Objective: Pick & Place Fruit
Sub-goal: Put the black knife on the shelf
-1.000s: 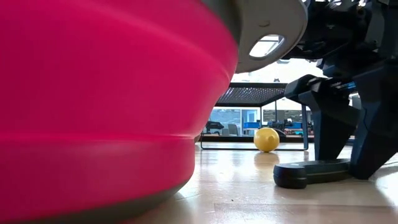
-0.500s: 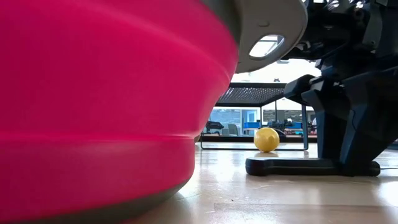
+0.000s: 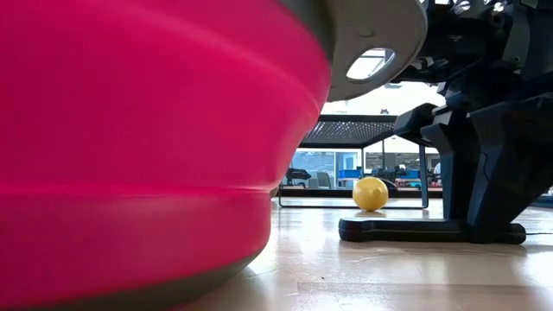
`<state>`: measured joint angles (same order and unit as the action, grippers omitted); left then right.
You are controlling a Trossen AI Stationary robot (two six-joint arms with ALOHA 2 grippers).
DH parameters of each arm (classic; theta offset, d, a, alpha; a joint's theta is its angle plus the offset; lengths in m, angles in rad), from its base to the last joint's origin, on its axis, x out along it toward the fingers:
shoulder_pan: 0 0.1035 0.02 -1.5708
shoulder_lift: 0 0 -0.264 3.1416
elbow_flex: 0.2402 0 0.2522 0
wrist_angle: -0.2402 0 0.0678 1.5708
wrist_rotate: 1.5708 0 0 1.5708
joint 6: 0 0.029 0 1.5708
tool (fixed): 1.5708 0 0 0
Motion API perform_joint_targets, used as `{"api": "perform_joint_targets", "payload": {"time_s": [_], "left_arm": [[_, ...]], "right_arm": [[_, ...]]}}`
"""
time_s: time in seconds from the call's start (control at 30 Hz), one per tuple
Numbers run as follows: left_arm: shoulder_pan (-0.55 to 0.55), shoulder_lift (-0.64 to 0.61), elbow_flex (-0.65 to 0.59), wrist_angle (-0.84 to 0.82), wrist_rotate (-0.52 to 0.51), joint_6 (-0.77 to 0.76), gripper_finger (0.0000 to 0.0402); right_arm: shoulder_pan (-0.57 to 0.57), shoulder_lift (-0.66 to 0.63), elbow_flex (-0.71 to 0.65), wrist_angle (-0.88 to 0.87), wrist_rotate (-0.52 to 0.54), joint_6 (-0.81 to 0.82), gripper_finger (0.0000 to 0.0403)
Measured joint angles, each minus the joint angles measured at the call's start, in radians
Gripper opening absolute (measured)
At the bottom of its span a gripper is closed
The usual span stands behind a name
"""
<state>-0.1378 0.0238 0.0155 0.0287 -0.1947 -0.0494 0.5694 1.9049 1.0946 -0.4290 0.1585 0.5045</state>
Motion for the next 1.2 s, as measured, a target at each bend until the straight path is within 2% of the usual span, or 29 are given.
{"api": "perform_joint_targets", "payload": {"time_s": [0.6, 1.2], "left_arm": [[0.0, 0.0, 0.0, 0.0, 0.0, 0.0, 0.0], [0.0, 0.0, 0.0, 0.0, 0.0, 0.0, 0.0]], "right_arm": [[0.0, 0.0, 0.0, 0.0, 0.0, 0.0, 0.0063], [-0.013, -0.1, -0.004, -0.056, 0.063, -0.004, 0.006]]}}
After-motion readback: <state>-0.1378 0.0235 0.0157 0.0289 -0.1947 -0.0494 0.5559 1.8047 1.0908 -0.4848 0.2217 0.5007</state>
